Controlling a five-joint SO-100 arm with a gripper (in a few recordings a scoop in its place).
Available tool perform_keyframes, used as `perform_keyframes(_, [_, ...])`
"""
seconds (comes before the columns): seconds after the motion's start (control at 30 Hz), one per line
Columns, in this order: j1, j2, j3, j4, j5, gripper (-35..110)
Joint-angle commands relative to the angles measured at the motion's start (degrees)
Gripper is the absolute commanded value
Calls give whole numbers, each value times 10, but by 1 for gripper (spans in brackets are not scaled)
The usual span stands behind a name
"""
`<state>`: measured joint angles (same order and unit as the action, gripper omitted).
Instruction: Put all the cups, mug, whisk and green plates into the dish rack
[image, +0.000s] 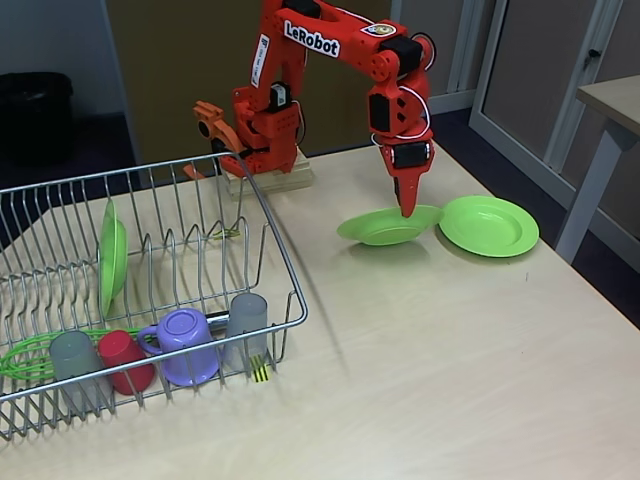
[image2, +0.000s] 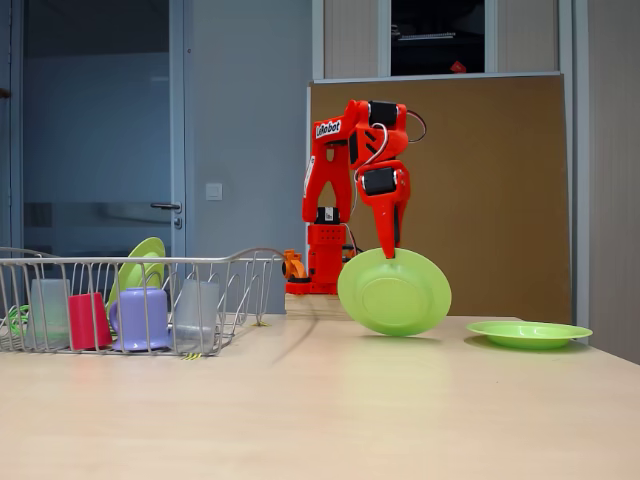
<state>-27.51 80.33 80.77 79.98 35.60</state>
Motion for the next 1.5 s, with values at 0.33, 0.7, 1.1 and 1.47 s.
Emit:
perform_keyframes(0.33, [-12, 24, -44, 40, 2, 0])
perform_keyframes(0.7, [30, 16, -216, 170, -92, 0])
perform_keyframes(1.1, [103, 31, -428, 251, -204, 0])
perform_keyframes(1.47, [236, 143, -394, 163, -297, 0])
